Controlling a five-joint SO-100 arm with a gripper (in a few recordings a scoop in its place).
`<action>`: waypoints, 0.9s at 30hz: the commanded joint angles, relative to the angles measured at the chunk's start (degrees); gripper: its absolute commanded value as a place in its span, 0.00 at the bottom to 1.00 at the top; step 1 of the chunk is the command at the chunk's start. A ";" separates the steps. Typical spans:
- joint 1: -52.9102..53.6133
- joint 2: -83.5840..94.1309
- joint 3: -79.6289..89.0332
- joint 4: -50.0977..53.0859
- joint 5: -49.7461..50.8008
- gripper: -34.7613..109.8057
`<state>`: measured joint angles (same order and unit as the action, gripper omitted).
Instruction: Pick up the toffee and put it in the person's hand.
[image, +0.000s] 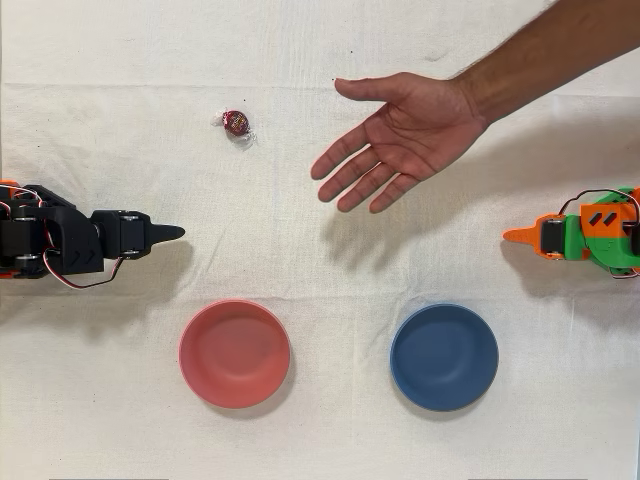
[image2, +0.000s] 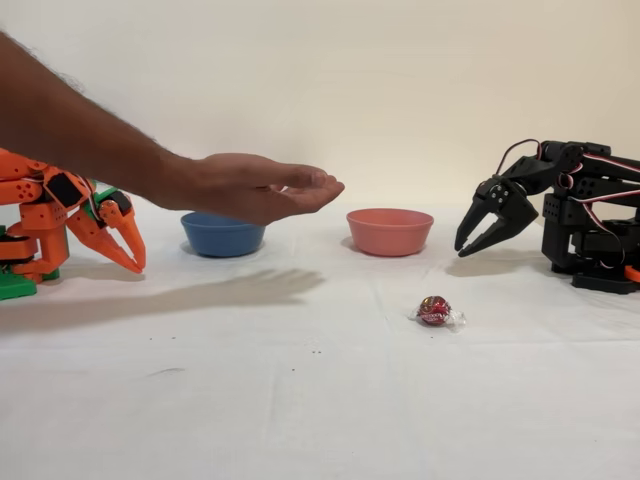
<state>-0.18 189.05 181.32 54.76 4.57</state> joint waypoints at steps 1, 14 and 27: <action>-0.26 3.87 2.29 -1.32 1.67 0.27; -0.35 -8.70 -13.18 -0.62 9.32 0.29; -2.11 -27.16 -32.61 4.22 13.27 0.32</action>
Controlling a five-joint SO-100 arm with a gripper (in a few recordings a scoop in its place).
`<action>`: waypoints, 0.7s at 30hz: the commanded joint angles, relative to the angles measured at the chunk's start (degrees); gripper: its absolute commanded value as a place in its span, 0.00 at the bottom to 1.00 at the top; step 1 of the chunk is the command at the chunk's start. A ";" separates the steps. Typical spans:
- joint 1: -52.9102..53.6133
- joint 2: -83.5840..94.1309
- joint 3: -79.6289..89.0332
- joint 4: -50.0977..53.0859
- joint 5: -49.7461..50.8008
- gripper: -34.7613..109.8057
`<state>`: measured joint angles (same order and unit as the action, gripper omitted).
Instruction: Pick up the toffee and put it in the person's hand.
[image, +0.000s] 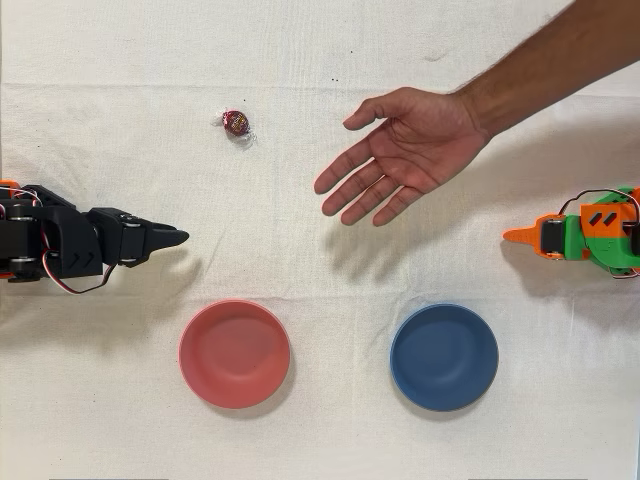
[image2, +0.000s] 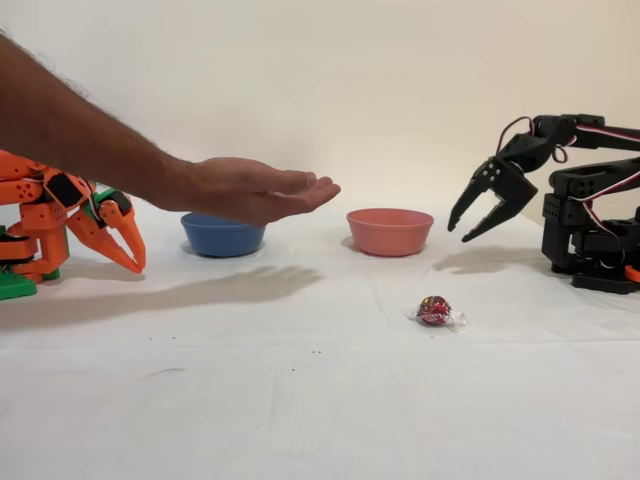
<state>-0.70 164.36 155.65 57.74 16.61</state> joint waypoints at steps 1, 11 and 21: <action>-2.02 -3.69 -7.91 1.41 1.23 0.32; -7.73 -21.01 -22.41 2.90 0.35 0.35; -13.01 -30.85 -30.41 3.60 0.79 0.37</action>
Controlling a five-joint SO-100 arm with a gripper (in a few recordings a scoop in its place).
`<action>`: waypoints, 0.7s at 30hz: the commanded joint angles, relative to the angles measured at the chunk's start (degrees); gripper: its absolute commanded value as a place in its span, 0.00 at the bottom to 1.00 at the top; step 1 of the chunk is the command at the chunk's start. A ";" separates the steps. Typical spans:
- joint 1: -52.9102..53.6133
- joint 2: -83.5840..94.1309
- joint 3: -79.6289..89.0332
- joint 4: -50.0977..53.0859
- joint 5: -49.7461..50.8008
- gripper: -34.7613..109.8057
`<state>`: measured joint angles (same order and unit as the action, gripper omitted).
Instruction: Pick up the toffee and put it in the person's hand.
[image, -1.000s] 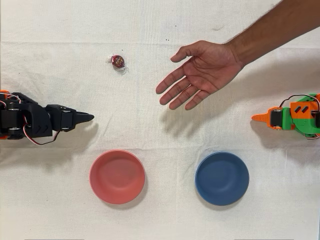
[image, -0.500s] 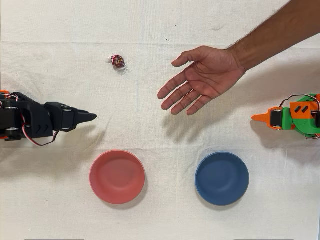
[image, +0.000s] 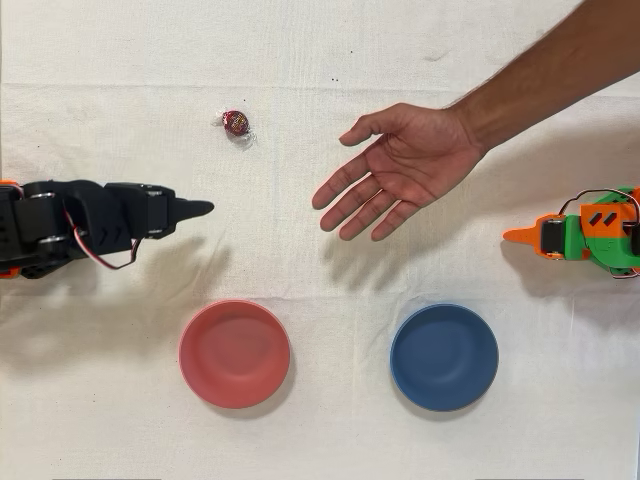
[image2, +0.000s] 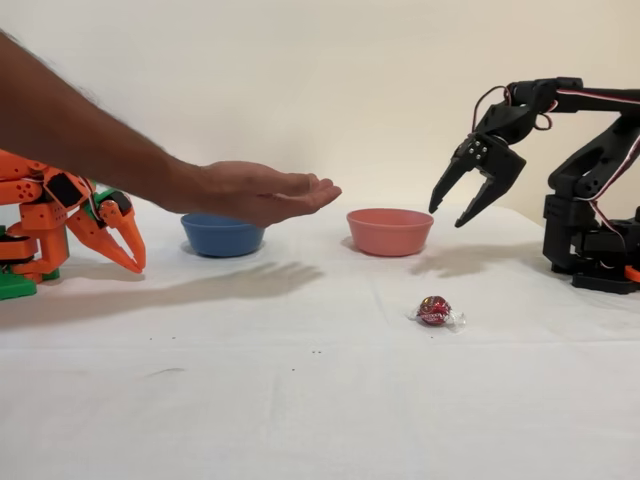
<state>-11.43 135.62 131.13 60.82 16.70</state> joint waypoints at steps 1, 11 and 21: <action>-2.99 -3.78 -6.86 0.44 0.62 0.37; -7.12 -18.81 -18.02 1.41 -2.99 0.37; -7.29 -27.60 -27.51 4.66 -8.70 0.37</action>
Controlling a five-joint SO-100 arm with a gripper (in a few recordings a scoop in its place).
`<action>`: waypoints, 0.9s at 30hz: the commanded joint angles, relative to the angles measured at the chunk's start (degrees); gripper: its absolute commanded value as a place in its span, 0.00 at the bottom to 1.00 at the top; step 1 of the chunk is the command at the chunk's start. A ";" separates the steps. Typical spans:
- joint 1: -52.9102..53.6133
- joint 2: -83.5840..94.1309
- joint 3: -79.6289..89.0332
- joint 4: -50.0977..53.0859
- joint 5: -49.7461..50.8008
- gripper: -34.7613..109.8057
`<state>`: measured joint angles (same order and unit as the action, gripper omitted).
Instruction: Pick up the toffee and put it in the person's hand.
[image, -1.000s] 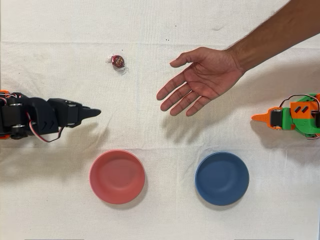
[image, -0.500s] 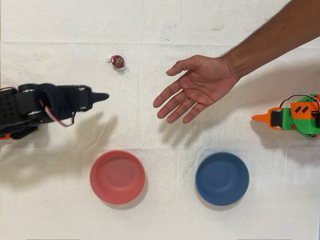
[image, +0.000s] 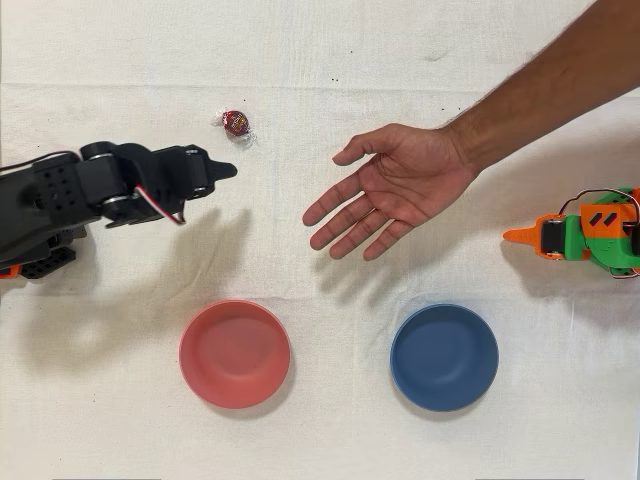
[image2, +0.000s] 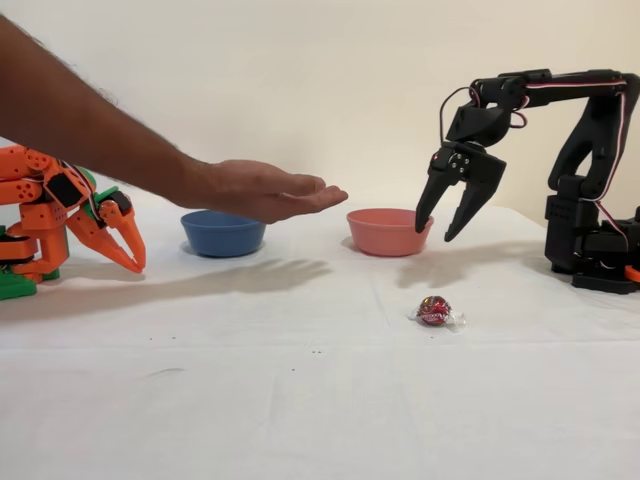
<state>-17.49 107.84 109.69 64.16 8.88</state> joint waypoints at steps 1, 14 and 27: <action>-1.49 -0.62 -6.86 1.58 -1.41 0.37; -5.80 -9.93 -13.89 2.29 -3.78 0.37; -10.20 -19.60 -22.59 1.85 -2.72 0.37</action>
<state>-26.10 87.36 92.20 65.83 5.19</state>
